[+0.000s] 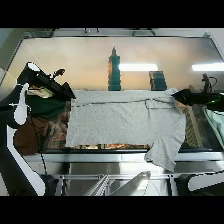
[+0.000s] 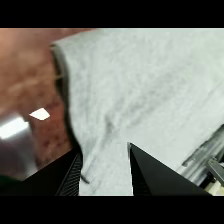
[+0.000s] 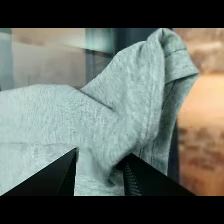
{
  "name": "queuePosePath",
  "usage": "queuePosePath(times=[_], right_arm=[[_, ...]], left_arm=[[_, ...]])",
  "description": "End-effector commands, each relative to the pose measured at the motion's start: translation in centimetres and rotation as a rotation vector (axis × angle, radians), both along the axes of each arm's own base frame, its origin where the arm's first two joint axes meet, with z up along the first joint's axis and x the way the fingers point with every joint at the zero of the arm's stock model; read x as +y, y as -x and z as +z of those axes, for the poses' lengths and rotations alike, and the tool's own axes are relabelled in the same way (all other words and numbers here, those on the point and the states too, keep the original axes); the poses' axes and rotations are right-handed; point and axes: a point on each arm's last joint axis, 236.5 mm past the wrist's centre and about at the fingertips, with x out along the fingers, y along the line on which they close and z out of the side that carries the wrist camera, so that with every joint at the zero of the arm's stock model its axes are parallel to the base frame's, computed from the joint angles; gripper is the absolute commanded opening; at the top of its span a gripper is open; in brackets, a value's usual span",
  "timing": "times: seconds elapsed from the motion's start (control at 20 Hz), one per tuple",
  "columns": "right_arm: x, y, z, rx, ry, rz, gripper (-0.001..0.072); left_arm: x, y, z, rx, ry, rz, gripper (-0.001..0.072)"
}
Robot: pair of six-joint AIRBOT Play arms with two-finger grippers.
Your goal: Fold the shirts.
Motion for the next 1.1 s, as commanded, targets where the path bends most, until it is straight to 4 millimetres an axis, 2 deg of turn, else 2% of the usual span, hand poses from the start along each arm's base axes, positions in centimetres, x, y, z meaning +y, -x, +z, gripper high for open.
queuePosePath(times=[0.0,0.1,0.15,0.2,0.25,0.35,0.45,0.55,0.6,0.65,0.7,0.85,1.0,1.05], right_arm=[[-0.5,0.5,1.8,0.000,-0.015,-0.008,0.0321],[-2.4,1.4,4.1,-0.012,-0.015,-0.037,0.0318],[-3.2,2.6,5.2,0.001,-0.016,-0.032,0.0303],[-3.6,4.3,5.8,0.032,-0.014,-0.016,0.0237],[-3.8,6.4,6.0,0.076,-0.006,-0.001,0.0221],[-3.9,10.4,5.1,0.163,0.016,-0.019,0.0221],[-3.7,12.9,3.9,0.184,0.013,-0.115,0.0221],[-3.0,14.2,2.2,0.188,0.012,-0.238,0.0230],[-2.2,14.8,1.5,0.190,-0.002,-0.275,0.0311],[-1.4,15.5,1.0,0.199,-0.021,-0.301,0.0425],[-0.5,16.2,0.6,0.211,-0.041,-0.309,0.0441],[1.3,17.8,0.1,0.234,-0.078,-0.300,0.0441],[2.4,18.1,1.2,0.223,-0.110,-0.265,0.0441],[2.8,18.2,1.8,0.213,-0.126,-0.253,0.0442]], left_arm=[[2.4,-1.2,1.8,-0.019,-0.102,0.040,0.0310],[3.7,-1.4,3.9,-0.051,-0.111,0.080,0.0310],[4.4,-0.9,4.6,-0.050,-0.112,0.099,0.0310],[4.9,0.3,5.1,-0.030,-0.108,0.114,0.0310],[5.1,1.8,5.4,-0.004,-0.102,0.120,0.0310],[5.2,5.7,5.3,0.050,-0.081,0.126,0.0310],[4.8,9.5,3.9,0.084,-0.084,0.187,0.0310],[4.0,13.7,1.9,0.142,-0.098,0.230,0.0310],[3.6,15.8,0.7,0.172,-0.122,0.230,0.0311],[3.4,17.4,-0.2,0.189,-0.146,0.228,0.0311],[2.8,18.6,-1.1,0.197,-0.159,0.227,0.0311],[1.6,19.7,-3.2,0.183,-0.192,0.229,0.0312],[0.4,20.7,-4.6,0.224,-0.206,0.206,0.0312],[-0.1,21.1,-4.7,0.246,-0.200,0.182,0.0292]])
